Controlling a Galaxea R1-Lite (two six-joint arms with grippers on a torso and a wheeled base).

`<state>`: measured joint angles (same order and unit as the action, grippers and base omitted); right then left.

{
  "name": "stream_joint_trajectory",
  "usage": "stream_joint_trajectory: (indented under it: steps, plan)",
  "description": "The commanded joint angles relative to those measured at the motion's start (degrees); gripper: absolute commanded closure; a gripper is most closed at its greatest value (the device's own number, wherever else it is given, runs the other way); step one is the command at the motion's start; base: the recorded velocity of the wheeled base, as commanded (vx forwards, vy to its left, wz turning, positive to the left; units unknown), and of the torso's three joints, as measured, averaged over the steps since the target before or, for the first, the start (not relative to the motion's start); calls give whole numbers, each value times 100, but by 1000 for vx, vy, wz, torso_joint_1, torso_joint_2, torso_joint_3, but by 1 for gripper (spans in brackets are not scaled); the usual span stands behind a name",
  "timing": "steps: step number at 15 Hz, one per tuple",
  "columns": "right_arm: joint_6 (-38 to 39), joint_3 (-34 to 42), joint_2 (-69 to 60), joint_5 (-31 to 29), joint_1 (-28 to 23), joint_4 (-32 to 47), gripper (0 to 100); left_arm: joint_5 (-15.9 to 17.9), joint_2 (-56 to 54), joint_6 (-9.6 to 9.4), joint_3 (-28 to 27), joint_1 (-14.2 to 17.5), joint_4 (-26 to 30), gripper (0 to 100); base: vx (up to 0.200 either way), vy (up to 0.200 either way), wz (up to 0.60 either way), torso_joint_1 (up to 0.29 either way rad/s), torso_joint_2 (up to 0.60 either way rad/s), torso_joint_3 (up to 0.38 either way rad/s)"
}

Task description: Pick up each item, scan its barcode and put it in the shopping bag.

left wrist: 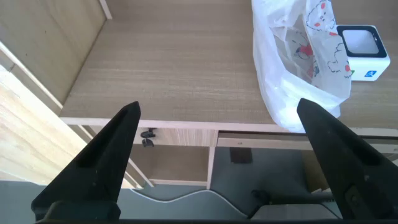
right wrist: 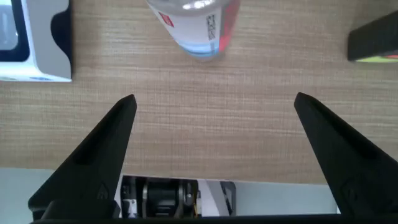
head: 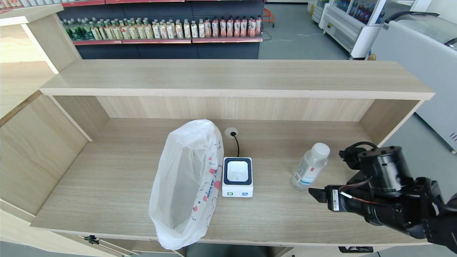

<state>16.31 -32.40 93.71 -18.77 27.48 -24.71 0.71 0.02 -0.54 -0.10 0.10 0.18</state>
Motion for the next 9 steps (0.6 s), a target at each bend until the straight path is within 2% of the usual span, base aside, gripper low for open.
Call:
stream_joint_trajectory:
  steps: [1,6,9]
  plan:
    - [-67,6,798,-39,126,-719,0,0,-2,1,1,8,-1,0,0,0,0,0,0,0]
    - [-445,15,1290,-39,126,-1783,0,0,-2,1,1,-1,-1,0,0,0,0,0,0,0]
    - [-726,6,1695,-21,12,-2732,0,0,-2,1,1,8,-1,0,0,0,0,0,0,0]
